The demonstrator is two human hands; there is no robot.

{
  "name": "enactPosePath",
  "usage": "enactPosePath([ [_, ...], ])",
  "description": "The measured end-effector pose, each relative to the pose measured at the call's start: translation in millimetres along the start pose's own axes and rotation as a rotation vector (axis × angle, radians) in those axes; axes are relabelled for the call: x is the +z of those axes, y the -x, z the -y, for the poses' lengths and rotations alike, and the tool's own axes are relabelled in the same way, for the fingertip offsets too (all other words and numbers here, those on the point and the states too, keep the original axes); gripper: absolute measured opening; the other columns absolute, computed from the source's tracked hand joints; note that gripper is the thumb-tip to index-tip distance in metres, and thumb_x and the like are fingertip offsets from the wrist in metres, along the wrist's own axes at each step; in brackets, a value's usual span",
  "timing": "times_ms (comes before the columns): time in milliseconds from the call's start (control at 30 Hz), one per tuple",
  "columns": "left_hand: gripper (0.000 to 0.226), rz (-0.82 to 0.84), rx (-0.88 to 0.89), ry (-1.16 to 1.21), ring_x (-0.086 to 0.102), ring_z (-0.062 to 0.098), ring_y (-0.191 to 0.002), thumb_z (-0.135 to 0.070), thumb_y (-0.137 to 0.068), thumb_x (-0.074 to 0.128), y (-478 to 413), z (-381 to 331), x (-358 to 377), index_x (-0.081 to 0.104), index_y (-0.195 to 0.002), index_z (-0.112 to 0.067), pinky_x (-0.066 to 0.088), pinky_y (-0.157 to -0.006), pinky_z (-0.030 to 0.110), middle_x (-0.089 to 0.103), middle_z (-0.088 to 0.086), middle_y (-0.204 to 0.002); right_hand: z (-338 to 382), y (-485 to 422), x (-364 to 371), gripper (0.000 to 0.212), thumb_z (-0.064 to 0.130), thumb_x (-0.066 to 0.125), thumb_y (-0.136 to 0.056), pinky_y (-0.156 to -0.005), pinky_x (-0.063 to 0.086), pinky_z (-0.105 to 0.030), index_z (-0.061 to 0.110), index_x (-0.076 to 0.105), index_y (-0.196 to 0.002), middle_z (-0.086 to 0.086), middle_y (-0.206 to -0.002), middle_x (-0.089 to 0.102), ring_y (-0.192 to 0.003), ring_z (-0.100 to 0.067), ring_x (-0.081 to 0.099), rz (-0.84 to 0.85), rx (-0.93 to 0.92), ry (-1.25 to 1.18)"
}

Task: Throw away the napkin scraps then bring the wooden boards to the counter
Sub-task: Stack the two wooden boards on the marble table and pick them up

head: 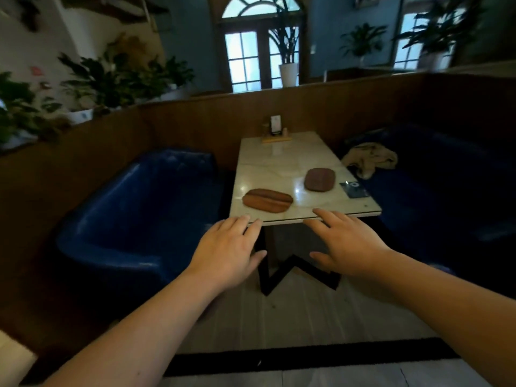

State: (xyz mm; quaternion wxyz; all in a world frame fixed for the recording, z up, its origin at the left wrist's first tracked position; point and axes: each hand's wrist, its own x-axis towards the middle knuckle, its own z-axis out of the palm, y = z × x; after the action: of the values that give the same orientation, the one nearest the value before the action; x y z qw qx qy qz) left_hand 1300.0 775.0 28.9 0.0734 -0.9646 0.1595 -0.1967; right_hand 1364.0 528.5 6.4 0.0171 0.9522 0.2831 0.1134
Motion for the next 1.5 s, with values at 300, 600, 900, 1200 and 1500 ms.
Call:
enactPosePath([
  [300, 0.062, 0.025, 0.113, 0.058, 0.050, 0.025, -0.119, -0.053, -0.085, 0.048, -104, 25, 67, 0.041, -0.133, -0.015, 0.045, -0.094, 0.040, 0.052, 0.009, -0.135, -56, -56, 44, 0.077, 0.064, 0.051, -0.081, -0.108, 0.033, -0.044, 0.035, 0.019, -0.145, -0.003, -0.157, 0.024, -0.139, -0.025, 0.029, 0.044, 0.119, -0.029],
  [600, 0.063, 0.127, 0.152, 0.060, 0.051, 0.022, -0.115, -0.056, -0.083, 0.044, -258, 22, 165, 0.040, -0.134, -0.019, 0.044, -0.092, 0.039, 0.053, 0.003, -0.132, -179, -164, 113, 0.076, 0.059, 0.054, -0.082, -0.106, 0.033, -0.050, 0.032, 0.019, -0.143, -0.007, -0.157, 0.025, -0.137, -0.030, 0.030, 0.111, 0.109, 0.003],
  [900, 0.061, 0.187, 0.154, 0.089, 0.051, 0.024, -0.114, -0.055, -0.085, 0.045, -383, 19, 241, 0.037, -0.135, -0.021, 0.043, -0.092, 0.039, 0.052, 0.004, -0.133, -286, -258, 162, 0.076, 0.061, 0.048, -0.084, -0.109, 0.027, -0.050, 0.032, 0.015, -0.147, -0.008, -0.159, 0.019, -0.139, -0.031, 0.027, 0.193, 0.093, 0.027],
  [1200, 0.061, 0.328, 0.173, 0.132, 0.048, 0.025, -0.115, -0.052, -0.089, 0.037, -473, 51, 336, 0.029, -0.139, -0.019, 0.040, -0.096, 0.041, 0.048, 0.005, -0.134, -357, -340, 224, 0.072, 0.060, 0.045, -0.085, -0.101, 0.041, -0.048, 0.027, 0.022, -0.145, -0.009, -0.156, 0.023, -0.135, -0.032, 0.034, 0.298, 0.135, 0.004],
  [1500, 0.057, 0.489, 0.114, 0.257, 0.053, 0.027, -0.107, -0.052, -0.088, 0.039, -595, 103, 443, 0.032, -0.134, -0.019, 0.047, -0.080, 0.042, 0.052, 0.007, -0.126, -436, -438, 272, 0.068, 0.060, 0.050, -0.083, -0.087, 0.051, -0.043, 0.032, 0.028, -0.140, -0.003, -0.145, 0.038, -0.121, -0.026, 0.049, 0.361, 0.303, -0.115],
])
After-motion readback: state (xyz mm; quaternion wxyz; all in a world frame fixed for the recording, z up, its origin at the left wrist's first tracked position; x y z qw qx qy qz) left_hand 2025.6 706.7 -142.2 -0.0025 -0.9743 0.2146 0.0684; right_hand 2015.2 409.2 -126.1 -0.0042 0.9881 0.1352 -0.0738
